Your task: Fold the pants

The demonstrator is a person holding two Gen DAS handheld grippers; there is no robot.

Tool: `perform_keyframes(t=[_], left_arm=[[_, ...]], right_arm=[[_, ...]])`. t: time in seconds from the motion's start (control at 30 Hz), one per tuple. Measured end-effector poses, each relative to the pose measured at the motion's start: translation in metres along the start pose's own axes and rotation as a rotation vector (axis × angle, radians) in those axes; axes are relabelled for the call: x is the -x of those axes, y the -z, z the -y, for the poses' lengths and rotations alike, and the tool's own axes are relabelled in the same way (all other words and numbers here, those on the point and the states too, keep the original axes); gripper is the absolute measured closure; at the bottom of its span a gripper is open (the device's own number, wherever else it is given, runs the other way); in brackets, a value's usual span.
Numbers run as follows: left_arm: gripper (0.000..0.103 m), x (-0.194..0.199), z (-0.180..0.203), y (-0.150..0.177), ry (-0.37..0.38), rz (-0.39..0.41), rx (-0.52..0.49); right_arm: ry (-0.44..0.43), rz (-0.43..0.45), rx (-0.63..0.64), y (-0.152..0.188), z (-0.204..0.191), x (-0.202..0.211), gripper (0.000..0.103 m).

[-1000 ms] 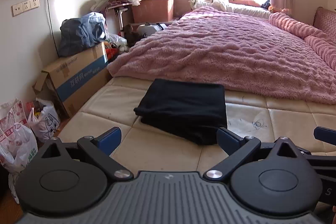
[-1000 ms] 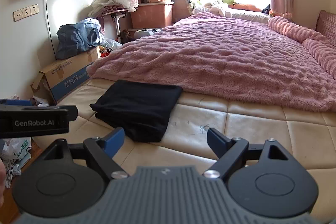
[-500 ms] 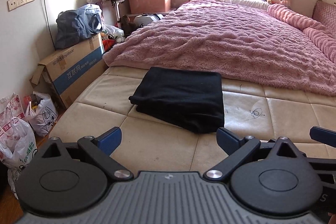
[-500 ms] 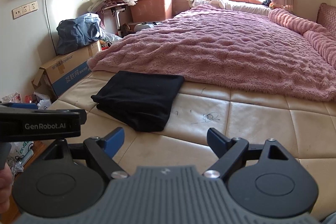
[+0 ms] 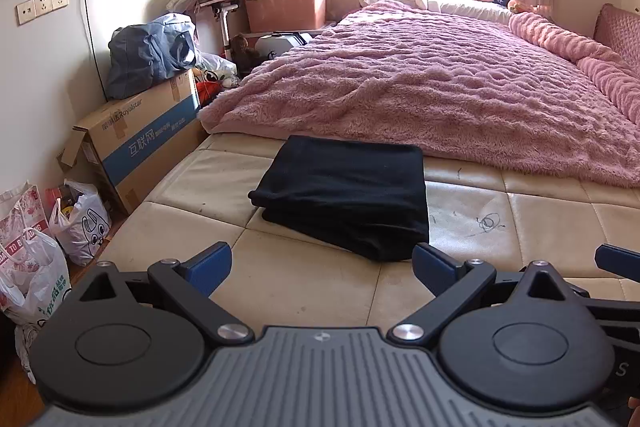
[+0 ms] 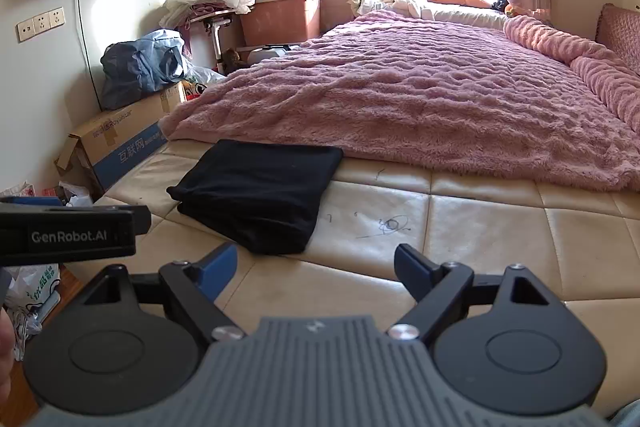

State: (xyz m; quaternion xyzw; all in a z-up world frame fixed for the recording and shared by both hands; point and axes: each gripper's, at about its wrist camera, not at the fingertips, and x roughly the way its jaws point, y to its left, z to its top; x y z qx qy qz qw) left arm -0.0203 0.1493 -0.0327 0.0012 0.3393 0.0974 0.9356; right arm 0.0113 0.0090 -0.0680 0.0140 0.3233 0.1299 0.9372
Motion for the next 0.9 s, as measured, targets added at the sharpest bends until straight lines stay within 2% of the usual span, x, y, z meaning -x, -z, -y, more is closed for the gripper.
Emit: perform_keyframes(t=[0.9], left_arm=[[0.000,0.0030,0.0019,-0.0032,0.001,0.007,-0.001]], right_arm=[[0.008,0.025,-0.035,-0.0019,0.0048,0.0080,0.021]])
